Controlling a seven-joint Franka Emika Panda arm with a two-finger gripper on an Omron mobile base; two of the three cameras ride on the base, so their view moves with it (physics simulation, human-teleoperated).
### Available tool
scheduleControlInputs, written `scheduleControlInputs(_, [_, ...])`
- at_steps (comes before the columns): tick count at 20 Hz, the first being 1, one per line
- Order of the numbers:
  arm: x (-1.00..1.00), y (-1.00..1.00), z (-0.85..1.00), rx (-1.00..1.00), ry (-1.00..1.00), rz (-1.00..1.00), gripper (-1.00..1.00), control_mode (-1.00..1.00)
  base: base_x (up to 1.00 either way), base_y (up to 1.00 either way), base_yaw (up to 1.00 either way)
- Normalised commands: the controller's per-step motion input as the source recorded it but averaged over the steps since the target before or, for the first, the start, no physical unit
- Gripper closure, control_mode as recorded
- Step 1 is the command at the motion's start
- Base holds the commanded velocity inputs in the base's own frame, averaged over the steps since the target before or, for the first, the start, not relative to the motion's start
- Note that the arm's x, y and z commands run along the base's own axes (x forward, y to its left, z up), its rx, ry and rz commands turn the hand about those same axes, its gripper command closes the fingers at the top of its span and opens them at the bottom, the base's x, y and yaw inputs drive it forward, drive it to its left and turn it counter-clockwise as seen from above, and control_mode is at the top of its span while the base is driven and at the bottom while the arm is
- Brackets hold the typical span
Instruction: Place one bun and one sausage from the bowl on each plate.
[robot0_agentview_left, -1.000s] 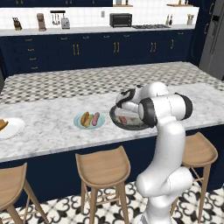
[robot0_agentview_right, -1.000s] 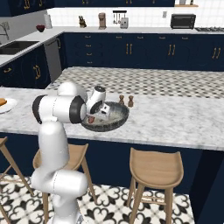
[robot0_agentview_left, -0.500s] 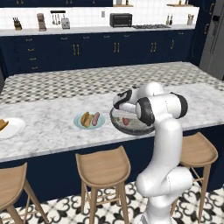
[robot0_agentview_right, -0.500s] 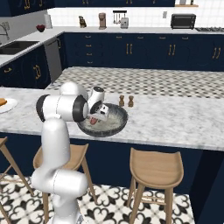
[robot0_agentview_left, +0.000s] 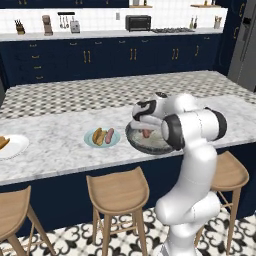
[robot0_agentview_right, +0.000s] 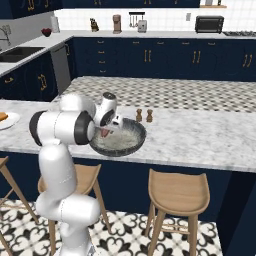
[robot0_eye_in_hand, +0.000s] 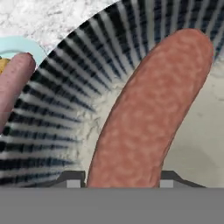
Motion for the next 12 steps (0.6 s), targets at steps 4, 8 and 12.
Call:
scheduleControlInputs(4, [-0.94, 0.00, 1.00, 0.00, -0.11, -0.01, 1.00, -1.00, 0.00, 0.00, 0.00])
scheduleControlInputs(8, [-0.98, 0.01, 1.00, -0.01, 0.01, -0.03, 1.00, -1.00, 0.00, 0.00, 0.00])
scheduleControlInputs(12, [-0.99, 0.17, 1.00, -0.04, 0.13, -0.04, 1.00, -1.00, 0.00, 0.00, 0.00])
